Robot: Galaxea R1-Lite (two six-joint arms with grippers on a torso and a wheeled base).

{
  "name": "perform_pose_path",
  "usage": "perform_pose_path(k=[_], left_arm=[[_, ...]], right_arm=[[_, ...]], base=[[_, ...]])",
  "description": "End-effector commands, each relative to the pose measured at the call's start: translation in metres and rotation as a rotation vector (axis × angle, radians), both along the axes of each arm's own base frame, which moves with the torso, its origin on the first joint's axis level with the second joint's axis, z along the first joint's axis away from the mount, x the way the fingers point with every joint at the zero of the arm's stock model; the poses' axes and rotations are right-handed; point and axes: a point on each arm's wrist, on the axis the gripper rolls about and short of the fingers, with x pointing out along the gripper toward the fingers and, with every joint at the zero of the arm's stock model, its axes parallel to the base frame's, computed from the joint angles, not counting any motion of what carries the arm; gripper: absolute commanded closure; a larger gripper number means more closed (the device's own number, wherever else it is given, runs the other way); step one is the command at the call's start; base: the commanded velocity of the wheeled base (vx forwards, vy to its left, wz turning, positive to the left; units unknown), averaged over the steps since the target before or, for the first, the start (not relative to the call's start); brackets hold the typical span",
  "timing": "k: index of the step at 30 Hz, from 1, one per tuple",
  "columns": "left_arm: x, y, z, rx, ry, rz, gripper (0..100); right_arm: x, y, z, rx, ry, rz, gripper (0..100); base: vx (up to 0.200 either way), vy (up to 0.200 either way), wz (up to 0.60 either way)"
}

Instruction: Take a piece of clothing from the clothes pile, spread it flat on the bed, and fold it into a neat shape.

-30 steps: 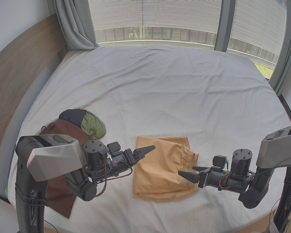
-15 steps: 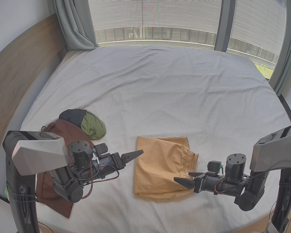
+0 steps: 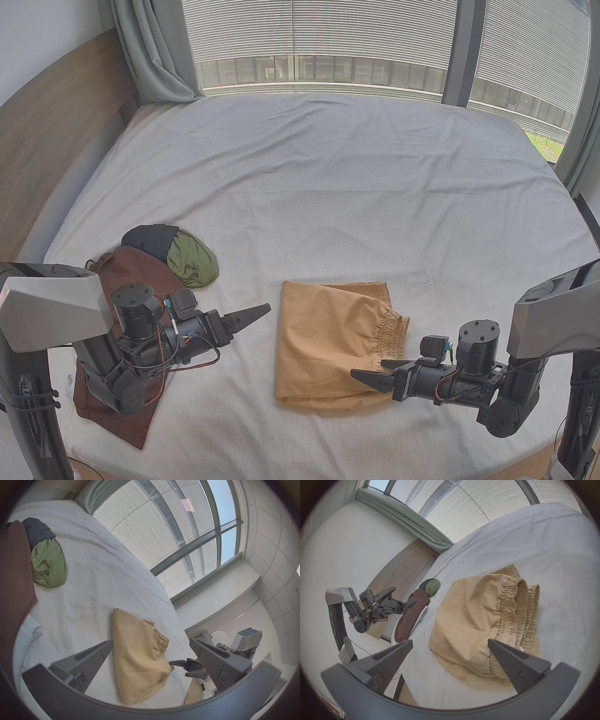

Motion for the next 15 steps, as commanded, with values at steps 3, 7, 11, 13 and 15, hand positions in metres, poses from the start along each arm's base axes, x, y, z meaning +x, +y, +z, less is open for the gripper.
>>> perform_pose_path(k=[3, 7, 11, 13, 15], left_arm=[[-0.008, 0.005, -0.002, 0.039, -0.008, -0.001, 0], [-0.014, 0.007, -0.005, 0.087, -0.032, -0.021, 0], [-0.016, 0.008, -0.008, 0.118, -0.056, -0.036, 0], [-0.015, 0.008, -0.008, 0.121, -0.056, -0.034, 0], [-0.015, 0.011, -0.007, 0.120, -0.057, -0.026, 0]], right_arm=[[0.000, -0.002, -0.020, -0.037, 0.057, -0.006, 0], [0.001, -0.003, -0.026, -0.067, 0.053, -0.016, 0], [0.002, -0.005, -0.037, -0.103, 0.065, -0.027, 0], [0.001, -0.005, -0.040, -0.110, 0.071, -0.024, 0], [0.002, -0.005, -0.041, -0.111, 0.073, -0.026, 0]], base=[[0.000, 0.000, 0.00], [0.000, 0.000, 0.00], [0.000, 0.000, 0.00], [0.000, 0.000, 0.00], [0.000, 0.000, 0.00]])
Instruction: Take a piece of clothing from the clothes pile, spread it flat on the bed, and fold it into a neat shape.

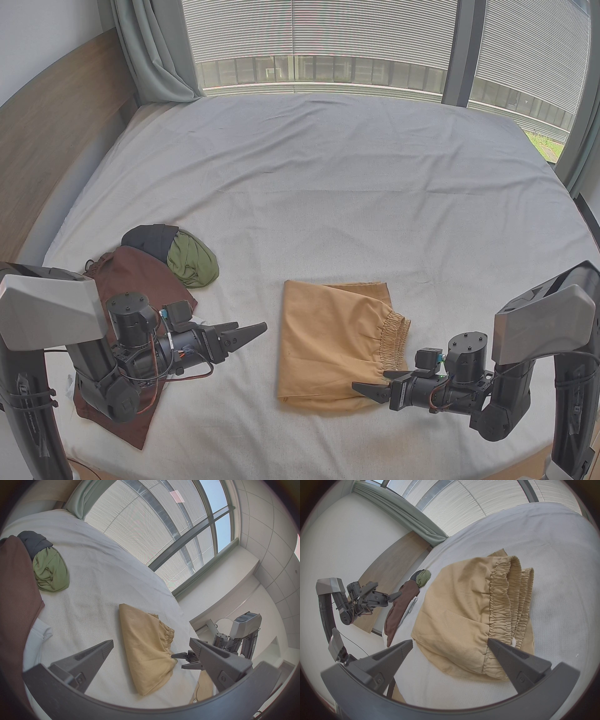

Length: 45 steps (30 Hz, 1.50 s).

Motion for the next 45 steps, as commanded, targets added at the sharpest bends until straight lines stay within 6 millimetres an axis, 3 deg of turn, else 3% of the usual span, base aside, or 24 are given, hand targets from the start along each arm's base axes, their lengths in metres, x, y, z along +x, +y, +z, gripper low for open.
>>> perform_pose_path(k=[1, 26, 34, 39, 45], left_arm=[[0.000, 0.003, -0.001, 0.002, 0.005, 0.008, 0], [-0.004, 0.009, -0.005, 0.064, -0.041, -0.025, 0], [-0.012, 0.024, -0.008, 0.180, -0.196, -0.152, 0], [-0.004, 0.035, -0.005, 0.234, -0.332, -0.201, 0], [-0.003, 0.037, -0.003, 0.260, -0.410, -0.245, 0]], right_arm=[[0.000, -0.001, -0.010, -0.017, 0.030, -0.003, 0], [0.002, -0.002, -0.009, -0.014, 0.023, -0.012, 0], [0.002, -0.003, 0.011, 0.014, -0.032, -0.013, 0], [0.001, -0.007, 0.023, 0.027, -0.058, -0.021, 0], [-0.001, -0.012, 0.024, 0.003, -0.073, -0.017, 0]], base=[[0.000, 0.000, 0.00], [0.000, 0.000, 0.00], [0.000, 0.000, 0.00], [0.000, 0.000, 0.00], [0.000, 0.000, 0.00]])
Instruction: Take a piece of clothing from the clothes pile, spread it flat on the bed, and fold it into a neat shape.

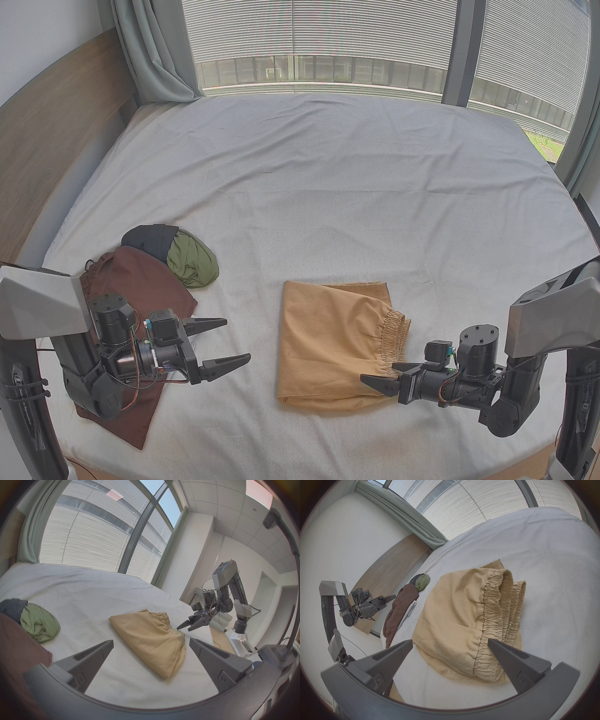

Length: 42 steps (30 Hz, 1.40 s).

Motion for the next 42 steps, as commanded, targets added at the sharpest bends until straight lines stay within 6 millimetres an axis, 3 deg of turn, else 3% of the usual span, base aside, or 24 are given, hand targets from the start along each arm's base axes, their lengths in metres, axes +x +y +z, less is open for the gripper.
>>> perform_pose_path(k=[1, 13, 18, 34, 42], left_arm=[[0.002, 0.004, -0.002, 0.020, -0.032, 0.001, 0], [0.003, 0.004, -0.003, 0.023, -0.037, -0.002, 0], [0.001, 0.004, -0.003, 0.023, -0.030, -0.003, 0], [0.002, 0.004, -0.011, 0.029, -0.007, -0.003, 0], [0.002, 0.004, -0.011, 0.029, -0.005, -0.003, 0]], right_arm=[[0.000, -0.006, 0.007, -0.006, -0.030, -0.012, 0], [0.002, -0.029, -0.005, -0.080, -0.017, -0.056, 0], [0.003, -0.035, -0.019, -0.107, 0.026, -0.074, 0], [0.010, -0.030, -0.041, -0.094, 0.091, -0.082, 0], [0.023, -0.022, -0.052, -0.015, 0.141, -0.119, 0]], base=[[0.000, 0.000, 0.00], [0.000, 0.000, 0.00], [0.000, 0.000, 0.00], [0.000, 0.000, 0.00], [0.000, 0.000, 0.00]])
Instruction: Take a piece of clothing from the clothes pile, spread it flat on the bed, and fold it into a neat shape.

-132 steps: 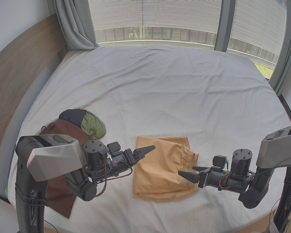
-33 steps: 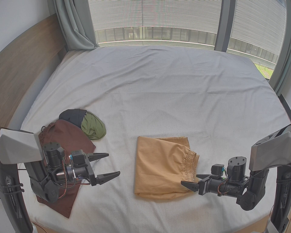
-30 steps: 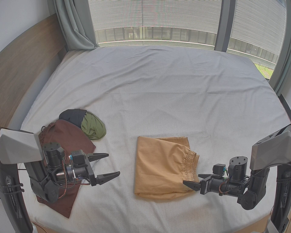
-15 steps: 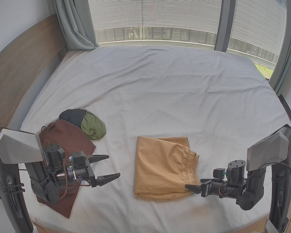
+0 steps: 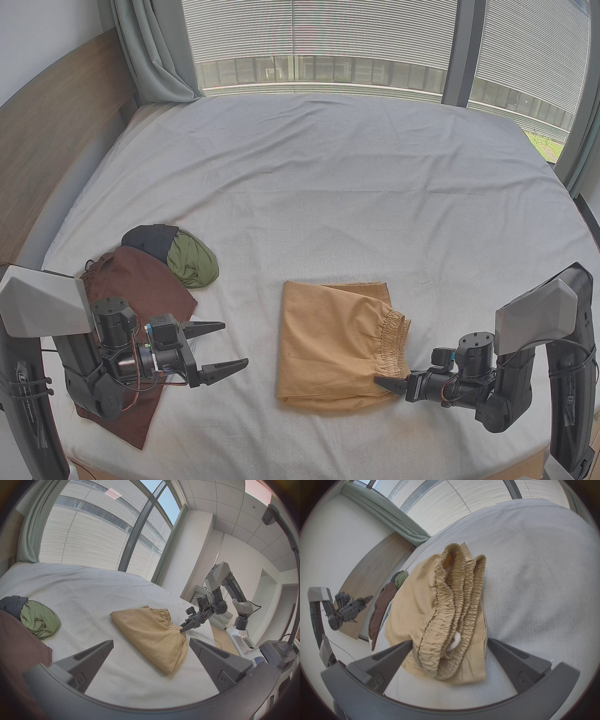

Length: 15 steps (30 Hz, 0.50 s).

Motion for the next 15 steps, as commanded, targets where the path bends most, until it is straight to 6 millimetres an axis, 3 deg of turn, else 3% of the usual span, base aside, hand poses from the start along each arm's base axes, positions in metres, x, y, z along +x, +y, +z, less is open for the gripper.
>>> perform_pose_path(k=[1, 9, 15], left_arm=[[0.000, 0.000, -0.001, 0.000, 0.004, 0.000, 0], [0.000, 0.000, -0.002, 0.001, 0.007, 0.000, 0], [0.000, 0.000, -0.002, 0.001, 0.007, -0.003, 0]], right_arm=[[0.008, 0.008, -0.010, 0.032, 0.024, -0.006, 0], [0.008, 0.030, -0.006, 0.117, 0.053, -0.001, 0], [0.007, 0.033, -0.005, 0.126, 0.055, 0.003, 0]], base=[[0.000, 0.000, 0.00], [0.000, 0.000, 0.00], [0.000, 0.000, 0.00]])
